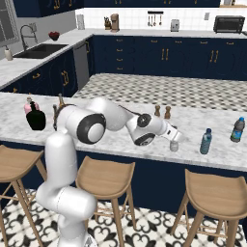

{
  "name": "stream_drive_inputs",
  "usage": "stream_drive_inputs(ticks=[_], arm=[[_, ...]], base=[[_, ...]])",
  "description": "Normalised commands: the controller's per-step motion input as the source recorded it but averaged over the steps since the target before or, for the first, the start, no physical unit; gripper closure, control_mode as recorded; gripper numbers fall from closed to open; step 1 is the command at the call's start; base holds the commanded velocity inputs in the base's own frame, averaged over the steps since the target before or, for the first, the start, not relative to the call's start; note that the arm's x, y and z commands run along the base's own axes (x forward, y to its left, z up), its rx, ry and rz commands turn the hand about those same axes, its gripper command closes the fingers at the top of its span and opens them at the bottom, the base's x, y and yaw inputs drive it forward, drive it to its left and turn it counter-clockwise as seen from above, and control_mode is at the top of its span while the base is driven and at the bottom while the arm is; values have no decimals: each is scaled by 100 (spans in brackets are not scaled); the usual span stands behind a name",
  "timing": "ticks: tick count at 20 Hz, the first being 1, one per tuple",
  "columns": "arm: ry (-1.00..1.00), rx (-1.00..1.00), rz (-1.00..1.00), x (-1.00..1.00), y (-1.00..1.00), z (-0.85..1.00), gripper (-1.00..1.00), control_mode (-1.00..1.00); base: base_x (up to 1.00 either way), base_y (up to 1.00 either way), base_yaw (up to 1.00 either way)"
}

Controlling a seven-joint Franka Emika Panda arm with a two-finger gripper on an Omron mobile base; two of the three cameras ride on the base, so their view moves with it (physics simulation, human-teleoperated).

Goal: Move the plastic bottles in the middle to the plastics group, and the glass bottles in the middle to the glass group.

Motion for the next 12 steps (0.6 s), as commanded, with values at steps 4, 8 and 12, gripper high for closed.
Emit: stream_drive_inputs(ticks=[4, 8, 12], arm=[[2, 4, -26, 20, -45, 35, 100, -100], [3, 8, -15, 39, -34, 48, 100, -100], [7, 8, -11, 40, -22, 56, 100, -100]], base=[[0, 0, 0], [0, 0, 0], [0, 0, 0]])
